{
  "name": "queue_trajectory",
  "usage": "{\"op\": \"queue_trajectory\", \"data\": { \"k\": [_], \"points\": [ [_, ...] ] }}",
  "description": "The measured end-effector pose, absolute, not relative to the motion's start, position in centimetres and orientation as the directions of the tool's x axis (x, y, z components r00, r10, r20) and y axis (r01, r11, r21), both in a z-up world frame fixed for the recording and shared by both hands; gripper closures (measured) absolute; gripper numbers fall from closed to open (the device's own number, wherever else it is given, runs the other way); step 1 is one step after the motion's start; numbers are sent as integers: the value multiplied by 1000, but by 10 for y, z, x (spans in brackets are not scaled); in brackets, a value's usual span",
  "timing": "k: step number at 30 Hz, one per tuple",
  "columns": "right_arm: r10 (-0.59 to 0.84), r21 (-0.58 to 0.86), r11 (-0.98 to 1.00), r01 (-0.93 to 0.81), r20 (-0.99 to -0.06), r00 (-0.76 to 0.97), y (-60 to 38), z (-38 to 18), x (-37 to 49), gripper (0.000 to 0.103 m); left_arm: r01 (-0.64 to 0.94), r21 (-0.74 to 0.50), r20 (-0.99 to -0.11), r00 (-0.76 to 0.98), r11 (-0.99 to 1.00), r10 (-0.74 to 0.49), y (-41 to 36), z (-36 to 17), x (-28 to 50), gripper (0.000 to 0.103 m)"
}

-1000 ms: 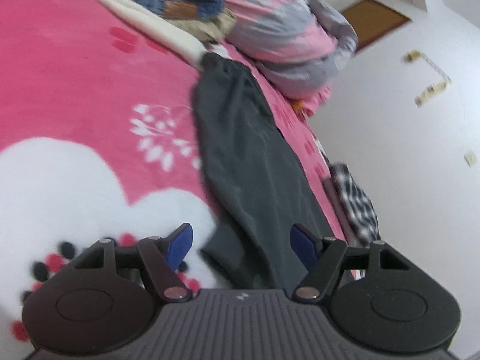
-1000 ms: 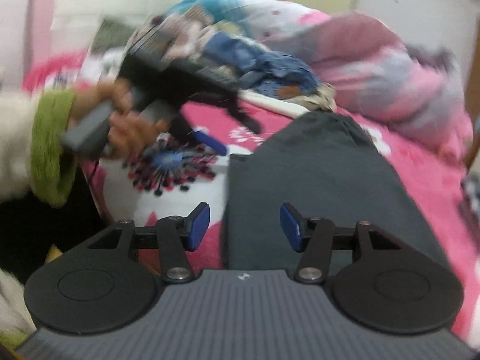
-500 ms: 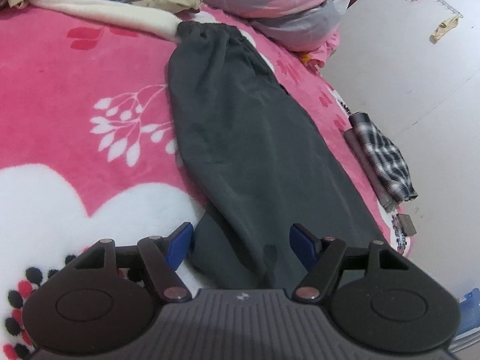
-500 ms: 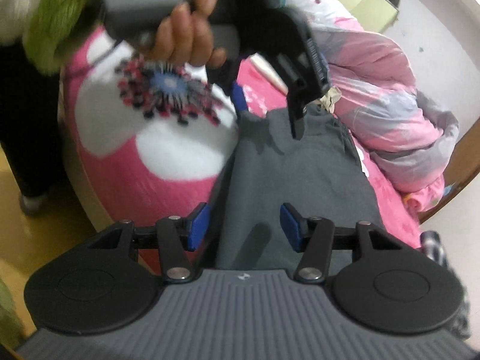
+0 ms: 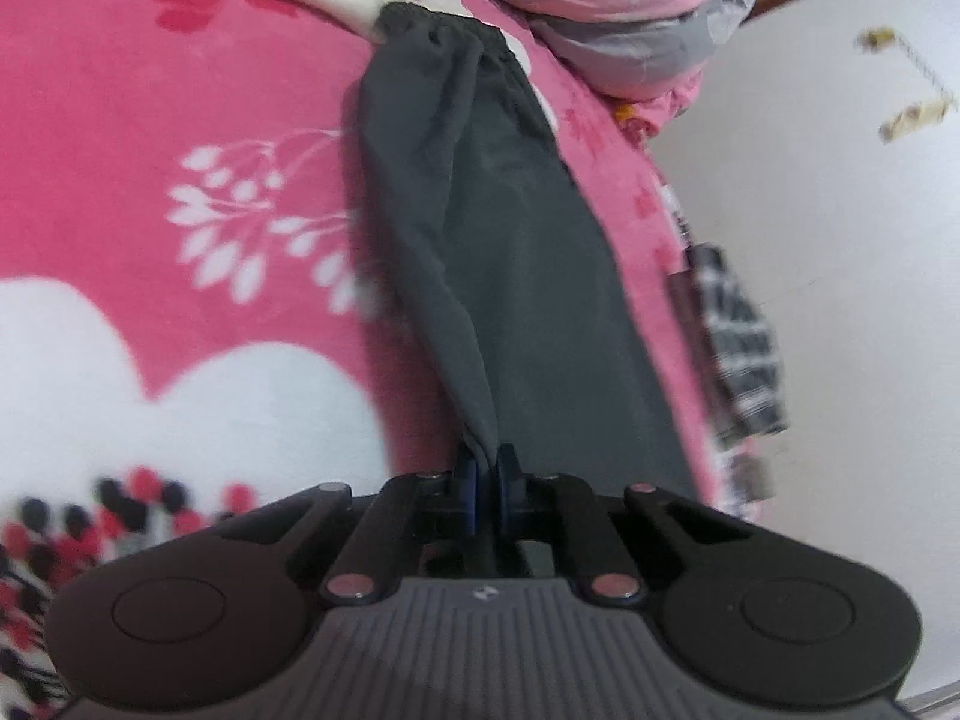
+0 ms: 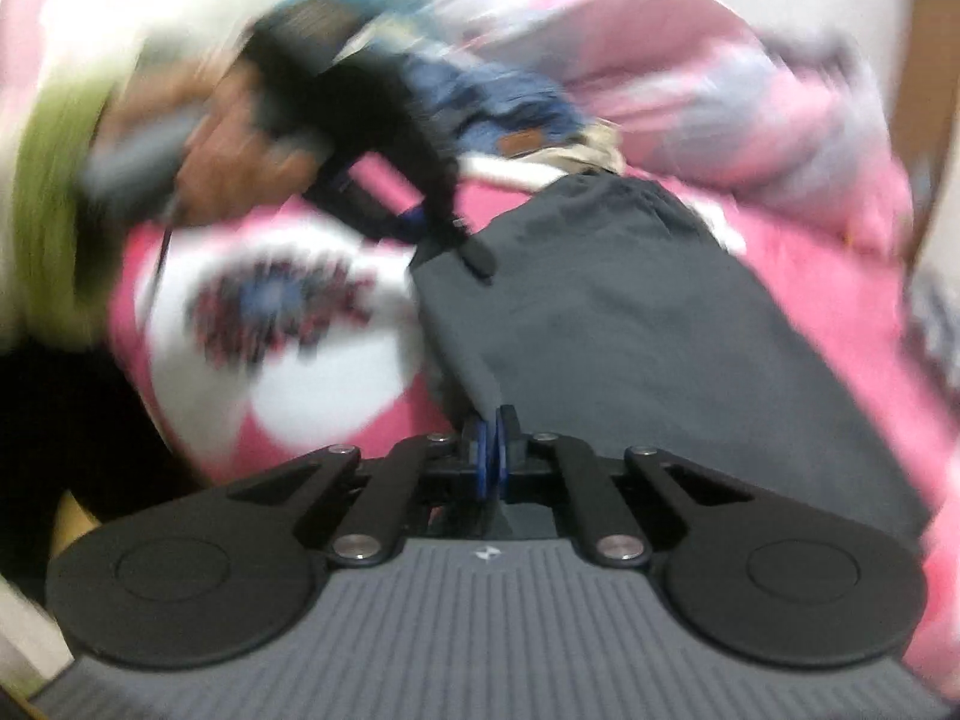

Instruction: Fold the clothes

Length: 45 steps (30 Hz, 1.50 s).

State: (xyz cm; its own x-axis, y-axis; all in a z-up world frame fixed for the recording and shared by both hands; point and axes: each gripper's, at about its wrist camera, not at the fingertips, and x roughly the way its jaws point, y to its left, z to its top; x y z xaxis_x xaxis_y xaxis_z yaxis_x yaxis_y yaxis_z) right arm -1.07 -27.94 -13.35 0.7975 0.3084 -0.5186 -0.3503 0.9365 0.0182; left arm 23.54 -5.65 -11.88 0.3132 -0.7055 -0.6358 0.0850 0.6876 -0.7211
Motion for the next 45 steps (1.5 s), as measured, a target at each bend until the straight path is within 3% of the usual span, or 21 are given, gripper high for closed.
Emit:
{"op": "queue_trajectory", "data": {
  "k": [3, 5, 8, 12, 15, 20, 22, 27, 31, 36, 38, 42, 45],
  "points": [
    [421, 376, 891, -256, -468, 777, -331, -130, 3, 101, 59, -758, -608, 298, 650, -736, -68, -115, 246, 88],
    [471, 555, 811, -185, -432, 769, -360, -140, 11, 101, 58, -773, -589, 305, 632, -748, -77, -113, 254, 66],
    [501, 717, 692, -84, -394, 771, -392, -159, 20, 101, 89, -808, -526, 339, 583, -780, -88, -111, 259, 48],
    [515, 809, 587, 25, -397, 760, -412, -184, 23, 97, 139, -813, -477, 397, 565, -784, -92, -110, 255, 45],
    [511, 821, 569, 47, -397, 762, -419, -191, 17, 96, 189, -770, -493, 432, 610, -756, -94, -108, 250, 45],
    [390, 746, 666, 24, -375, 841, -434, -167, -6, 93, 271, -666, -536, 474, 695, -699, -105, -108, 249, 45],
    [355, 679, 733, -21, -357, 864, -430, -151, -12, 93, 281, -661, -535, 474, 695, -700, -107, -112, 253, 45],
    [477, 394, 856, -335, -350, 806, -354, -116, -11, 93, 268, -663, -550, 459, 699, -698, -119, -130, 266, 46],
    [513, 240, 858, -455, -448, 732, -299, -124, 2, 94, 277, -650, -562, 453, 708, -692, -126, -141, 273, 46],
    [380, 307, 921, -240, -566, 732, -329, -154, 34, 97, 284, -669, -527, 470, 687, -708, -118, -141, 277, 47],
    [421, 439, 880, -183, -543, 727, -351, -158, 32, 97, 302, -672, -499, 491, 677, -714, -111, -136, 273, 46],
    [422, 472, 867, -162, -521, 742, -362, -163, 19, 97, 407, -652, -430, 496, 639, -755, -102, -119, 249, 46],
    [418, 448, 876, -179, -521, 744, -363, -164, 15, 97, 473, -575, -491, 453, 667, -744, -119, -121, 237, 46]
  ]
}}
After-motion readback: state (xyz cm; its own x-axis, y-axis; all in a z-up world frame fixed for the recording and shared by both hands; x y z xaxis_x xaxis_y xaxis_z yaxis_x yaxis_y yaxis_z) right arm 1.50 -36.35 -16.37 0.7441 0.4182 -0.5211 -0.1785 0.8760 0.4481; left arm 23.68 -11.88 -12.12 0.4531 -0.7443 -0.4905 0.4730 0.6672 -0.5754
